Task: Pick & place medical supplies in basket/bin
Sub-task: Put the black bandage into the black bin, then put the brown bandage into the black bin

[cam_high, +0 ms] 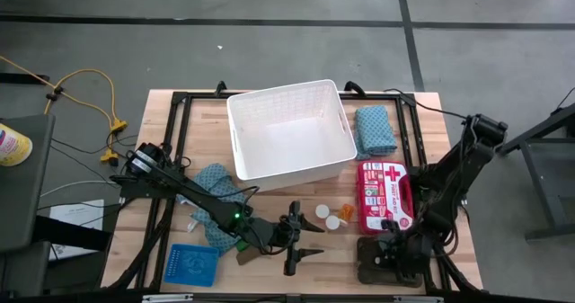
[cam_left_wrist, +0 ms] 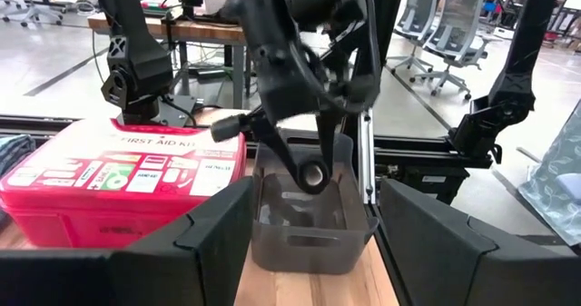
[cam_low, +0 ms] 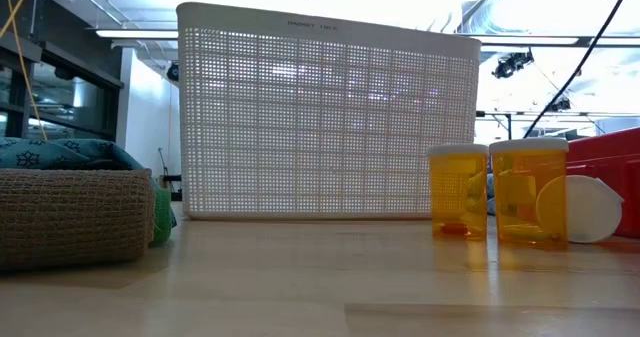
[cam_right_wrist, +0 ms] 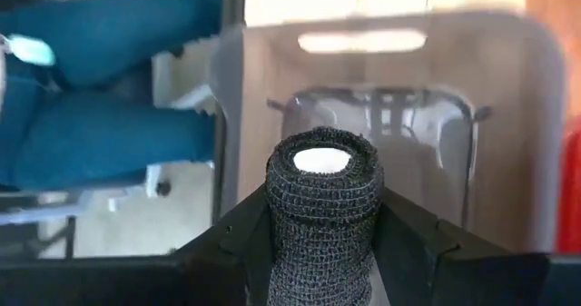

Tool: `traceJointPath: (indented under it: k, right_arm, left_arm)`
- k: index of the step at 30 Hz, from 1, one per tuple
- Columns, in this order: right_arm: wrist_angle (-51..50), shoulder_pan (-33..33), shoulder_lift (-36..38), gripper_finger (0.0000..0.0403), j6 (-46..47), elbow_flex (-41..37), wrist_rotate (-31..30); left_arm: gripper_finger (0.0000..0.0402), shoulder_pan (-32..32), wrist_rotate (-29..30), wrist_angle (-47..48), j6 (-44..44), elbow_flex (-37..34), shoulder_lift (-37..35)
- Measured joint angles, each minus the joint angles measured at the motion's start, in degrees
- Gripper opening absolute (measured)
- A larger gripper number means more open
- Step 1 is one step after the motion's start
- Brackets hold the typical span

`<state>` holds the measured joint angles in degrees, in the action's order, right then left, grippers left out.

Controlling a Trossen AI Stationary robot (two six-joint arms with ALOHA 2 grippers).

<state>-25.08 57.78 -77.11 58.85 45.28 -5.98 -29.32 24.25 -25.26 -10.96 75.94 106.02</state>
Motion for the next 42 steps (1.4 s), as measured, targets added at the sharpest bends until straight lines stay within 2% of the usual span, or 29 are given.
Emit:
traceJointPath:
  k: [6, 18, 31, 42]
  right_arm:
    - [0.0, 0.0, -3.3, 0.0146, -0.1, 0.0, 3.0]
    - [0.5, 0.0, -3.5, 0.0148, -1.5, 0.0, 4.8]
    - [0.5, 0.0, -3.5, 0.0233, -3.2, 0.0, 4.7]
    - [1.1, 0.0, -3.5, 0.0243, -3.7, 0.0, 4.6]
  left_arm:
    - [0.0234, 0.0, 0.0, 0.0, 0.0, 0.0, 0.0]
    - [0.0234, 0.0, 0.0, 0.0, 0.0, 0.0, 0.0]
    - [0.0234, 0.0, 0.0, 0.2, 0.0, 0.0, 0.0]
    - [0.0234, 0.0, 0.0, 0.6, -0.7, 0.0, 0.0]
